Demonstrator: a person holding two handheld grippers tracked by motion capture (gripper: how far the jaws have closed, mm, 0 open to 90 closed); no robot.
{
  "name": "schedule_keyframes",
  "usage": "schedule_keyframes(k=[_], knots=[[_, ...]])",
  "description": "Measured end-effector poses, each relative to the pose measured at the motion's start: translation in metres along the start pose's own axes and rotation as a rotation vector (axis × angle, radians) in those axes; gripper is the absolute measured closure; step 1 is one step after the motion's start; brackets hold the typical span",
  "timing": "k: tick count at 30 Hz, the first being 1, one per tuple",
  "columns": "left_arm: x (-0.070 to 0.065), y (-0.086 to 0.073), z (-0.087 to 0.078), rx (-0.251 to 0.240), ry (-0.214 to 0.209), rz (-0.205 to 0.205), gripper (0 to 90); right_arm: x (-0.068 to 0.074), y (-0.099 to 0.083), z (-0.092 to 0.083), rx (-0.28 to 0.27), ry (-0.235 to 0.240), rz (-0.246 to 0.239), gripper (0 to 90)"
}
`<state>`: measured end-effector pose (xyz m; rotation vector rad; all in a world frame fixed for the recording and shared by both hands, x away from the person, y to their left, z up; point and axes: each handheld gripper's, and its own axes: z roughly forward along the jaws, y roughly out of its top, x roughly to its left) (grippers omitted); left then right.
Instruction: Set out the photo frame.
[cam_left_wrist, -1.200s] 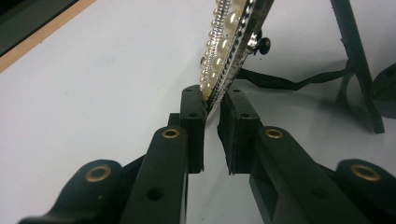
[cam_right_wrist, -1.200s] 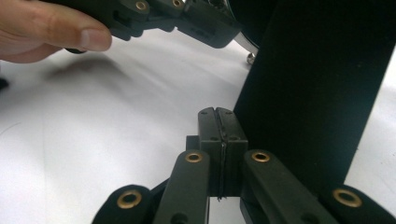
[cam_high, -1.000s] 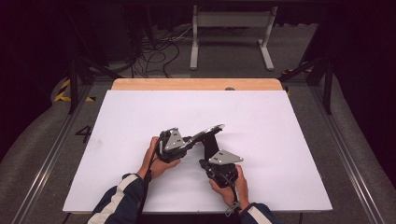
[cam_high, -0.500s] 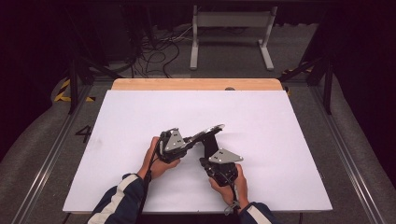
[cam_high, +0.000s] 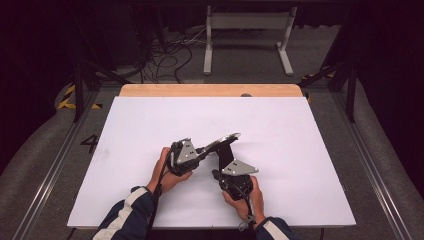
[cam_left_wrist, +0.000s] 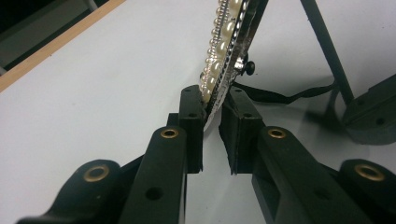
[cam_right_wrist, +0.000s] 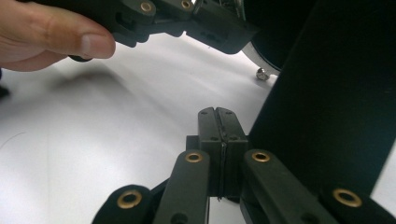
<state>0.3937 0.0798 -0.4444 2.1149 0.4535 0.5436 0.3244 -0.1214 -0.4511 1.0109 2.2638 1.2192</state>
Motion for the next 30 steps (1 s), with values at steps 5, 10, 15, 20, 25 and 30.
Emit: schedule_keyframes(k=[5, 10, 15, 20, 25, 30], knots=[[0.001, 0.0, 0.0, -0.001, -0.001, 0.005, 78.6, 0.004, -0.001, 0.004, 0.012, -0.048, -0.008, 90.0], [-0.001, 0.0, 0.0, 0.003, -0.004, 0.012, 79.3, 0.002, -0.001, 0.003, 0.019, -0.059, -0.002, 90.0], [-0.003, 0.001, 0.0, 0.009, -0.003, 0.021, 79.3, -0.002, -0.002, 0.0, 0.027, -0.064, 0.008, 90.0], [-0.005, 0.001, -0.001, 0.018, -0.003, 0.033, 79.1, -0.006, -0.003, -0.001, 0.033, -0.056, 0.016, 90.0], [-0.007, 0.002, -0.004, 0.025, -0.004, 0.047, 79.1, -0.008, -0.005, -0.002, 0.038, -0.046, 0.011, 90.0], [-0.009, 0.002, -0.006, 0.029, -0.005, 0.053, 79.2, -0.013, -0.006, -0.003, 0.04, -0.034, 0.007, 90.0]])
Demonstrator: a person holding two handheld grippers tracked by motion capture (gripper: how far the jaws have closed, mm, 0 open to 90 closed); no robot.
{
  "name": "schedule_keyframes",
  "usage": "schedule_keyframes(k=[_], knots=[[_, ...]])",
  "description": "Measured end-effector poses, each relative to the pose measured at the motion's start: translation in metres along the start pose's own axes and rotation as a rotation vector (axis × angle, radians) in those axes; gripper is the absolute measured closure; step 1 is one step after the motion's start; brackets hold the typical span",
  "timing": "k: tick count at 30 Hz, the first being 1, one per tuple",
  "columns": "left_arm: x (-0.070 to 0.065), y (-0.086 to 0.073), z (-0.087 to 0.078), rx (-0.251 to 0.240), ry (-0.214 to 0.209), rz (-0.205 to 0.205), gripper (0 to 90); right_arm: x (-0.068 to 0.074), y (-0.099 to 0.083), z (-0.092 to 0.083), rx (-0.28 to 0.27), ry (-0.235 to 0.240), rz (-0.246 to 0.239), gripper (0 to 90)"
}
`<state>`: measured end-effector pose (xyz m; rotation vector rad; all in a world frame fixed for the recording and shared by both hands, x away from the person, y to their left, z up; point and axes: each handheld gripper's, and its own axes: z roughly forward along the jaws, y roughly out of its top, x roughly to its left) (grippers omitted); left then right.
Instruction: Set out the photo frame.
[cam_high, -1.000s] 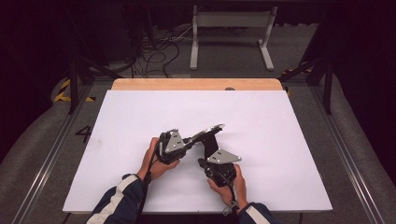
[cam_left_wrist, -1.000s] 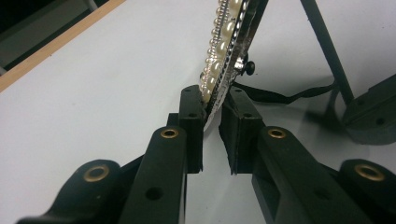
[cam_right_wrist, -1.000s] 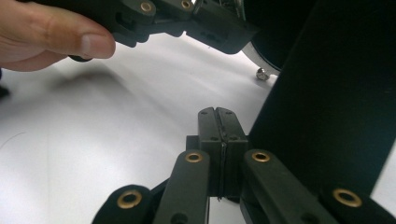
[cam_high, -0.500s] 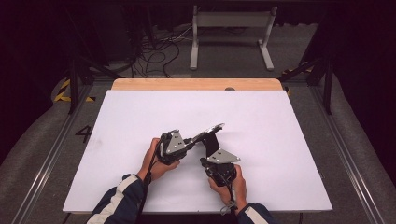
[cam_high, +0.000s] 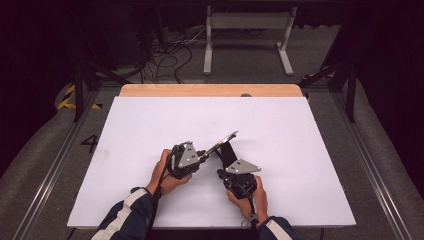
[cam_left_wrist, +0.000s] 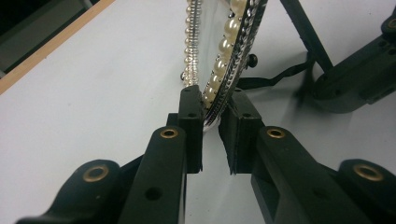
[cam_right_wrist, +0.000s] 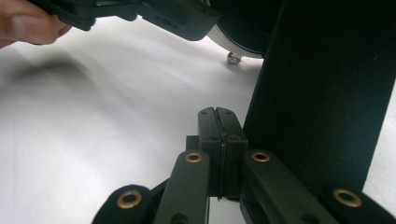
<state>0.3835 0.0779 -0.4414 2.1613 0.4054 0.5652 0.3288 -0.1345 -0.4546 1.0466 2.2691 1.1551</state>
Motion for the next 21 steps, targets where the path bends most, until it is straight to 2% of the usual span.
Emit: schedule_keyframes(k=[3, 9, 13, 16, 17, 19, 21], knots=[[-0.001, 0.0, -0.001, 0.002, -0.003, 0.001, 79.2, -0.004, 0.0, 0.0, -0.002, 0.017, -0.016, 90.0], [-0.001, 0.0, -0.001, -0.007, -0.01, -0.005, 79.0, -0.012, -0.001, -0.002, -0.012, 0.051, -0.019, 90.0], [0.001, 0.0, -0.001, -0.022, -0.023, -0.011, 78.2, -0.012, 0.0, -0.003, -0.007, 0.054, -0.025, 90.0], [0.001, 0.001, -0.002, -0.045, -0.022, -0.015, 72.6, -0.013, 0.0, -0.003, -0.011, 0.061, -0.019, 90.0], [0.001, 0.001, -0.002, -0.046, -0.015, -0.018, 67.5, -0.013, 0.0, -0.004, -0.013, 0.061, -0.019, 90.0], [0.002, 0.0, 0.001, -0.037, -0.013, -0.016, 65.6, -0.012, 0.0, -0.005, -0.014, 0.08, -0.003, 90.0], [0.004, -0.002, 0.004, -0.033, -0.023, -0.022, 64.3, -0.008, 0.0, -0.005, -0.018, 0.079, -0.014, 90.0]])
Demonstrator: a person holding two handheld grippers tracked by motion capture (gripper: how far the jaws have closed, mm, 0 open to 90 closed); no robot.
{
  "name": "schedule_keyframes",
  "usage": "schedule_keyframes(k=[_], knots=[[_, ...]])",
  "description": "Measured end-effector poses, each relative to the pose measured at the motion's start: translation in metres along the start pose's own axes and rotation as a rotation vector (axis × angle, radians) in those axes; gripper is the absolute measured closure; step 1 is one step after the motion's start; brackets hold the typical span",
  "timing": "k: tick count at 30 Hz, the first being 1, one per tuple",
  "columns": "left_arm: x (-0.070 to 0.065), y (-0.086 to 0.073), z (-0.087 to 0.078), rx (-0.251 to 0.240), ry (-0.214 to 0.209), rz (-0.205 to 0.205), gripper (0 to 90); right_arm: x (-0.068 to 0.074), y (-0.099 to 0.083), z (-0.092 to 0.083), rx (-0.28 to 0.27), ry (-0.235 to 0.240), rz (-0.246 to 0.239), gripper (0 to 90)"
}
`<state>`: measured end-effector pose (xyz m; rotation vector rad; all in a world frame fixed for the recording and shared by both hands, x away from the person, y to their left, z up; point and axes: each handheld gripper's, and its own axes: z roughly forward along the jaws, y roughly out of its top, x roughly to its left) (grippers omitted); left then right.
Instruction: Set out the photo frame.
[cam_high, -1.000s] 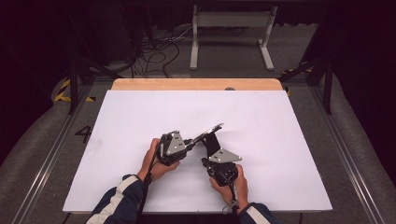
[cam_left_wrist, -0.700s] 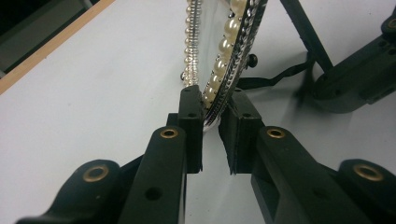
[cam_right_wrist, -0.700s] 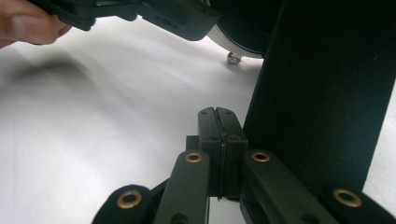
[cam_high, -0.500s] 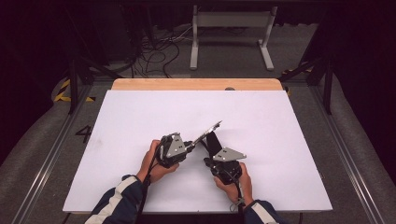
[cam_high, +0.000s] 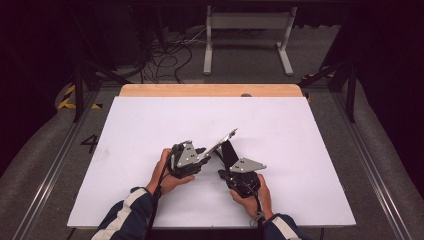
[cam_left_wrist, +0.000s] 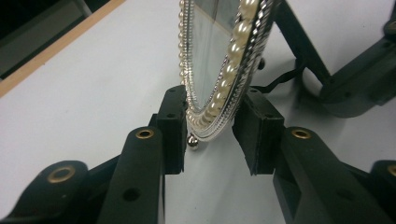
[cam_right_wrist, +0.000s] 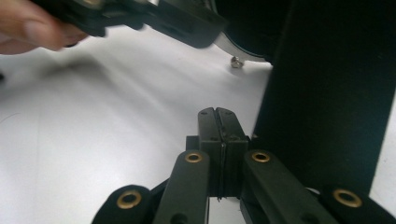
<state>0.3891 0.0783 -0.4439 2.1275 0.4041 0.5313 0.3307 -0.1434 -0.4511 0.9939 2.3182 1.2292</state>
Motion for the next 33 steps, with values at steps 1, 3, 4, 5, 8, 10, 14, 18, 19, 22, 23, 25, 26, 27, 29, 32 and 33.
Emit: schedule_keyframes(k=[1, 3, 4, 5, 8, 10, 14, 18, 19, 22, 23, 25, 26, 27, 29, 32, 33], knots=[[0.0, 0.0, 0.0, 0.0, 0.0, 0.0, 64.0, 0.0, 0.0, 0.0, 0.0, 0.0, 0.0, 90.0], [0.0, 0.0, 0.002, 0.0, 0.0, -0.001, 63.4, 0.002, 0.002, -0.001, -0.008, -0.004, -0.008, 90.0], [0.0, 0.0, 0.003, 0.002, 0.001, 0.004, 63.4, 0.001, 0.002, -0.003, -0.016, -0.005, -0.005, 90.0], [0.0, 0.0, 0.003, 0.002, 0.001, 0.004, 63.4, 0.0, 0.002, -0.003, -0.022, -0.006, -0.002, 90.0], [0.0, -0.001, 0.005, 0.008, 0.012, 0.003, 63.2, -0.003, 0.002, -0.004, -0.032, -0.005, 0.006, 90.0], [0.002, -0.002, 0.005, 0.007, 0.009, -0.001, 66.9, -0.005, 0.002, -0.004, -0.035, -0.01, 0.006, 90.0], [0.001, -0.002, 0.005, 0.006, -0.013, 0.013, 75.4, -0.006, 0.001, -0.004, -0.035, -0.019, 0.01, 90.0], [0.0, -0.002, 0.005, 0.011, -0.007, 0.024, 76.7, -0.007, 0.001, -0.004, -0.035, -0.02, 0.011, 90.0], [0.0, -0.002, 0.004, 0.012, -0.005, 0.024, 76.8, -0.006, 0.001, -0.005, -0.031, -0.022, 0.008, 90.0], [0.0, -0.002, 0.003, 0.015, -0.005, 0.027, 77.1, -0.007, 0.001, -0.005, -0.033, -0.024, 0.018, 90.0], [-0.001, -0.001, 0.002, 0.018, -0.003, 0.033, 77.4, -0.007, 0.0, -0.005, -0.033, -0.024, 0.02, 90.0], [-0.003, -0.001, 0.001, 0.023, 0.002, 0.041, 78.9, -0.007, 0.0, -0.005, -0.033, -0.031, 0.019, 90.0], [-0.003, -0.001, 0.002, 0.024, 0.004, 0.047, 78.9, -0.007, 0.0, -0.005, -0.03, -0.033, 0.02, 90.0], [-0.004, -0.001, 0.002, 0.025, 0.008, 0.052, 78.9, -0.008, 0.0, -0.005, -0.029, -0.037, 0.02, 90.0], [-0.005, 0.0, 0.002, 0.028, 0.009, 0.061, 79.1, -0.009, 0.0, -0.005, -0.027, -0.037, 0.026, 90.0], [-0.007, 0.0, 0.001, 0.032, 0.014, 0.074, 79.0, -0.012, 0.0, -0.006, -0.024, -0.038, 0.03, 90.0], [-0.008, 0.0, 0.001, 0.037, 0.02, 0.08, 79.0, -0.013, 0.0, -0.007, -0.024, -0.032, 0.033, 90.0]])
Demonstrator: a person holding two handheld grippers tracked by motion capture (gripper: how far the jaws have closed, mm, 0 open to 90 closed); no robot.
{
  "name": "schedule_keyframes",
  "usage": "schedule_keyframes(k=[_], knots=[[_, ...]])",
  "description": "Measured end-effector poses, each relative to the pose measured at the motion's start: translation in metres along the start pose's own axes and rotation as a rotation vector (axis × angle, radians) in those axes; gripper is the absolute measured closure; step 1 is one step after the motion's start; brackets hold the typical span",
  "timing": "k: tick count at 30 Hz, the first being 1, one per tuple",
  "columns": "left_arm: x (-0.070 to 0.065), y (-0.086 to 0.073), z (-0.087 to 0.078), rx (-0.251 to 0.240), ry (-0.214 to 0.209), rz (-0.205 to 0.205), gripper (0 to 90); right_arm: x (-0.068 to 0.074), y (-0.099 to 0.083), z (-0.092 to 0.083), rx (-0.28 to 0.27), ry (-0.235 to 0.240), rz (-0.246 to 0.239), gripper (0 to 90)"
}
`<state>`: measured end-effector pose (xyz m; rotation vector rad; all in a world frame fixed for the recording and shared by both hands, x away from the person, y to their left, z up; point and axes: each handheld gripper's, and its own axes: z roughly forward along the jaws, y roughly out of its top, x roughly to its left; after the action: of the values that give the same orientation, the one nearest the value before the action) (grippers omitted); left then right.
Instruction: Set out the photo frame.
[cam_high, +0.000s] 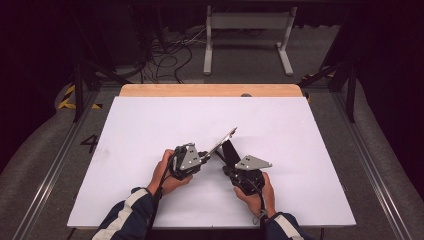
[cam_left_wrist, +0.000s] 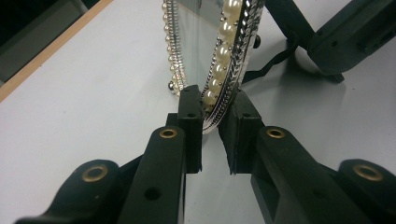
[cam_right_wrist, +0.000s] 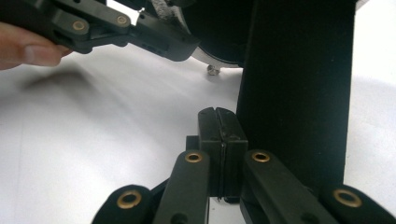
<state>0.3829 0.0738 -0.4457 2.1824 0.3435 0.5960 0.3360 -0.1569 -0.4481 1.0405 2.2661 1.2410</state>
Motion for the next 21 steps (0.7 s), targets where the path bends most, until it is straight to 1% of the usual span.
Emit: schedule_keyframes(k=[5, 7, 11, 13, 15, 17, 21], knots=[[-0.002, 0.001, -0.001, 0.004, 0.005, 0.012, 78.9, -0.003, 0.0, -0.001, 0.002, 0.011, 0.002, 90.0], [-0.003, 0.001, -0.002, 0.004, 0.001, 0.02, 78.8, -0.004, 0.0, -0.002, 0.006, 0.015, 0.003, 90.0], [-0.006, 0.003, -0.003, 0.007, -0.003, 0.035, 78.4, -0.007, 0.0, -0.003, 0.01, 0.014, 0.0, 90.0], [-0.008, 0.004, -0.004, 0.011, -0.003, 0.034, 78.1, -0.008, 0.0, -0.003, 0.01, 0.013, 0.001, 90.0], [-0.01, 0.005, -0.005, 0.011, -0.006, 0.043, 78.0, -0.01, 0.0, -0.004, 0.014, 0.016, -0.011, 90.0], [-0.012, 0.006, -0.005, 0.012, -0.007, 0.042, 77.8, -0.012, 0.001, -0.005, 0.017, 0.018, -0.021, 90.0], [-0.012, 0.006, -0.006, 0.011, -0.01, 0.034, 77.5, -0.015, 0.001, -0.005, 0.017, 0.031, -0.031, 90.0]])
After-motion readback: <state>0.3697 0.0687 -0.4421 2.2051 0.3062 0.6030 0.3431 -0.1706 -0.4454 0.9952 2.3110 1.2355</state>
